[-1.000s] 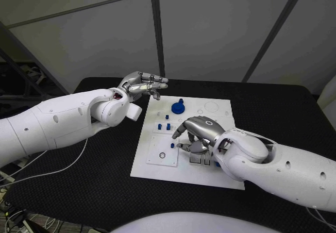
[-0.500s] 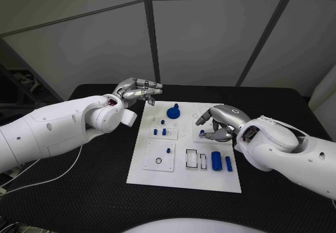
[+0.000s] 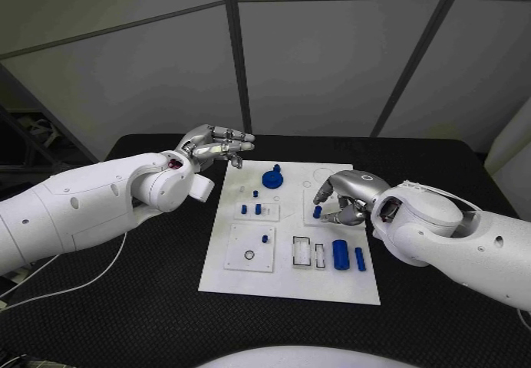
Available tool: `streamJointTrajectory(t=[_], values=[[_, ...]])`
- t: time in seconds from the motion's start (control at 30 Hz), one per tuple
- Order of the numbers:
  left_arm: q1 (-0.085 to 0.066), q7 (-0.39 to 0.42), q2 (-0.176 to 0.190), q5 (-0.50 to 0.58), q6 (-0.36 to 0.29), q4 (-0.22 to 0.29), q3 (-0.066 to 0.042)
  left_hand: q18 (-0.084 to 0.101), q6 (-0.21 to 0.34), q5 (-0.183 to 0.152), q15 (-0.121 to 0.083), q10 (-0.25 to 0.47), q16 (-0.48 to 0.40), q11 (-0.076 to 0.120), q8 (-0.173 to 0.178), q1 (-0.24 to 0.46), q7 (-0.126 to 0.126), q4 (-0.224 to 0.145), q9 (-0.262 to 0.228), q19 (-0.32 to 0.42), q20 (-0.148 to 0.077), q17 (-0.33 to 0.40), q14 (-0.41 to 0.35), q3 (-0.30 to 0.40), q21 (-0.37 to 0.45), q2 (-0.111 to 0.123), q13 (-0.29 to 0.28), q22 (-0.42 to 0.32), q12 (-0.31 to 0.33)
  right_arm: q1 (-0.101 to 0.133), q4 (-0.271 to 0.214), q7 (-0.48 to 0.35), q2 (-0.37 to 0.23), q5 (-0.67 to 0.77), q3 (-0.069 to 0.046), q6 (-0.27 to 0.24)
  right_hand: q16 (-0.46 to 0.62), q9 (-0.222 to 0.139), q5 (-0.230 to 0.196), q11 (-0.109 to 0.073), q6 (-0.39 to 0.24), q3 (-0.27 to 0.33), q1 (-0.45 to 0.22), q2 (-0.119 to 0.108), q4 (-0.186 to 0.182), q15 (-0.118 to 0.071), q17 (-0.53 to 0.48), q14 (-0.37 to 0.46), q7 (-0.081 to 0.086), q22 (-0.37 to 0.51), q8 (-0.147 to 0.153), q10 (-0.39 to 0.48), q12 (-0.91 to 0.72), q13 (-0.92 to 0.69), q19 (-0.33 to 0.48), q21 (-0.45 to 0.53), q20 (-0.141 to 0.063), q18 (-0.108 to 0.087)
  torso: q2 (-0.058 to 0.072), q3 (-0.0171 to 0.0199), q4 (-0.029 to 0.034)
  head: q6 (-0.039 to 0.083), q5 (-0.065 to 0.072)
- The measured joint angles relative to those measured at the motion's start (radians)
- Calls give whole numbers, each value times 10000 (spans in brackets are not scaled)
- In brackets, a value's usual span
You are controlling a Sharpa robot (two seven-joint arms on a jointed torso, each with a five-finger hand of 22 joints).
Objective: Assemble the parts on the task board
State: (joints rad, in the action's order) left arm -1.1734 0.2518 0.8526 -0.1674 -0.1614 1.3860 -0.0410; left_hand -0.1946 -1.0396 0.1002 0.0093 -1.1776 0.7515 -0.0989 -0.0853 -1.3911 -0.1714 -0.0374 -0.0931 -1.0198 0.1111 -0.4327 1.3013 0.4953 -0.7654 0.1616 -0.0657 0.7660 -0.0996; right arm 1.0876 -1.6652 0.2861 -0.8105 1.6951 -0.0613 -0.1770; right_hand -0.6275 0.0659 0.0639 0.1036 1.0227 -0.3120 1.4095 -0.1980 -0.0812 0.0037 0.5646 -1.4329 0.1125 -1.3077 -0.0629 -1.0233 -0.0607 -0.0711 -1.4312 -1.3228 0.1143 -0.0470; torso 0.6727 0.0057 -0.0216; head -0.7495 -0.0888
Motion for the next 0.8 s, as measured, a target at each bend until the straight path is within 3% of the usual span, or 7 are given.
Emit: streamJointTrajectory(t=[0.1,0.27,0.5,0.8], values=[[0,-3,-1,0,6,2,0,0,0,0,0,0,0,0,0,0,0,0,0,0,0,0,0,0,0,0,0,0,0,0,76,49,110,64,0,48,0,0,0,-3,0,-34,141,141,-34,-1,-21,0,0,0,0,-3,-58,-16,0,0,0,-87,0,0,-2,-12,10],[0,-11,-7,0,22,2,1,0,0,0,0,0,0,0,0,0,0,0,0,0,0,-1,0,0,0,0,0,0,0,0,184,98,250,153,0,90,-90,0,0,-92,183,-331,355,355,-100,-3,-32,-3,182,1,0,-573,-195,-67,-121,-222,-40,-83,1,4,-2,-25,20],[0,-22,-6,0,41,-7,1,0,0,0,0,0,-47,0,0,32,0,0,-1,0,0,11,0,0,38,-32,0,1,0,0,253,108,393,231,2,193,-639,7,41,-272,332,-880,393,394,-181,-110,275,-253,219,2,0,-1349,-204,-52,-295,-672,-104,-79,1,6,-2,-43,9],[0,-36,-19,0,65,-13,1,0,0,0,0,0,-47,0,0,41,0,0,-1,0,0,11,0,0,38,-41,0,2,0,0,369,99,473,275,5,437,-2036,37,41,-340,623,-1277,393,394,-111,-144,1511,-287,224,2,-64,-1917,-204,-21,-330,-983,-142,-78,0,7,-2,-67,-12]])
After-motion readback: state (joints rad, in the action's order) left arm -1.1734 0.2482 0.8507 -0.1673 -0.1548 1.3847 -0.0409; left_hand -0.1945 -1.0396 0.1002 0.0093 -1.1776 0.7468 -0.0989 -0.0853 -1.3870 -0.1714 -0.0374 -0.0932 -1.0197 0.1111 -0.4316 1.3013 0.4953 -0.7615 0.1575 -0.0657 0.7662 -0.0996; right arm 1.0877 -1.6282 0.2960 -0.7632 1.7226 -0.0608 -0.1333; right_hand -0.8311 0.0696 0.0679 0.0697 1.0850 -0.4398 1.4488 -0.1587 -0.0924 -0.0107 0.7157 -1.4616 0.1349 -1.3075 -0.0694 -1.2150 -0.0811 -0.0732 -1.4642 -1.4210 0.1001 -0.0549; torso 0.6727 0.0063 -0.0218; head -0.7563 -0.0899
